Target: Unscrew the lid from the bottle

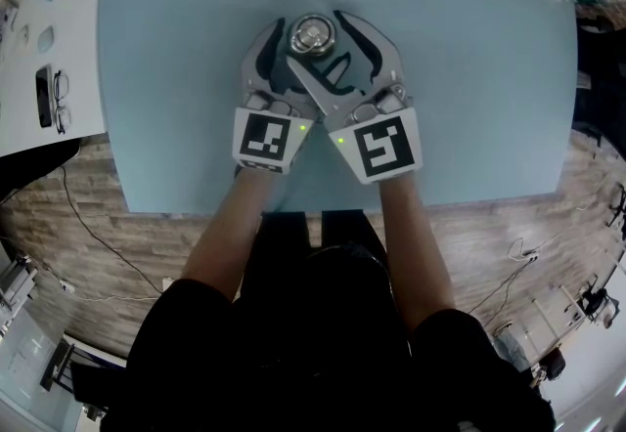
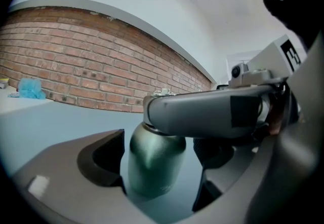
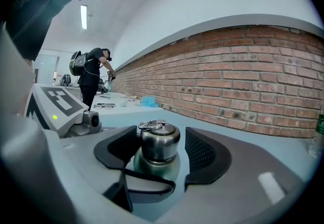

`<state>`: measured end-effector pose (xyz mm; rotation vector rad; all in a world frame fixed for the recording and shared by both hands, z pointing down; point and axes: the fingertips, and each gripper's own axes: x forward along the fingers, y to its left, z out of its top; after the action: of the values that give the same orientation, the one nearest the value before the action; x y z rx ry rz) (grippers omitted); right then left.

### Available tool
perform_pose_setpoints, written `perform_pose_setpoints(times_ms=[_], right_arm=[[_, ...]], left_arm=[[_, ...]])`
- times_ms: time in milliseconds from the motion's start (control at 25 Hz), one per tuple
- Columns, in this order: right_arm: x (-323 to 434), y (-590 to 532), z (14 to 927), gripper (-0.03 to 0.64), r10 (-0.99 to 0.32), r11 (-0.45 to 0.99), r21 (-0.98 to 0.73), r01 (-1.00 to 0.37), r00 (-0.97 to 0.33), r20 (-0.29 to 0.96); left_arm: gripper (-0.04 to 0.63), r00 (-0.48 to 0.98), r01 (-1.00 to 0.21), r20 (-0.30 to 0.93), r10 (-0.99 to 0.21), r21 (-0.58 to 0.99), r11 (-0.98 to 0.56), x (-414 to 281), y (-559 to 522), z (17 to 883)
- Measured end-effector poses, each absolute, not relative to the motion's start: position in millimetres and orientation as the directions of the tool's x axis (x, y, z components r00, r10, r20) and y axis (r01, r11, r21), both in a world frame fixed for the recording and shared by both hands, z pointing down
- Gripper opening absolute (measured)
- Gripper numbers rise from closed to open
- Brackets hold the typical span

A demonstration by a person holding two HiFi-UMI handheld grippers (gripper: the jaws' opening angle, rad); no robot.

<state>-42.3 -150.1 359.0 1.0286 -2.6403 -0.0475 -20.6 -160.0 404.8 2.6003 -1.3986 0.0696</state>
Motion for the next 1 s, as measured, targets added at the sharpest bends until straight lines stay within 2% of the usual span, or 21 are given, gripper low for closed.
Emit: perform_pose_setpoints(times_ms=[1000], right_arm=[[-48.2, -154.8, 365.6, 0.276, -0.663, 0.744, 0.16, -0.649, -0.685, 0.302]], left_arm=[[0.377, 0.537, -0.843, 0.158, -0.829, 0.122, -0.523, -17.0, -164.1, 411.8]])
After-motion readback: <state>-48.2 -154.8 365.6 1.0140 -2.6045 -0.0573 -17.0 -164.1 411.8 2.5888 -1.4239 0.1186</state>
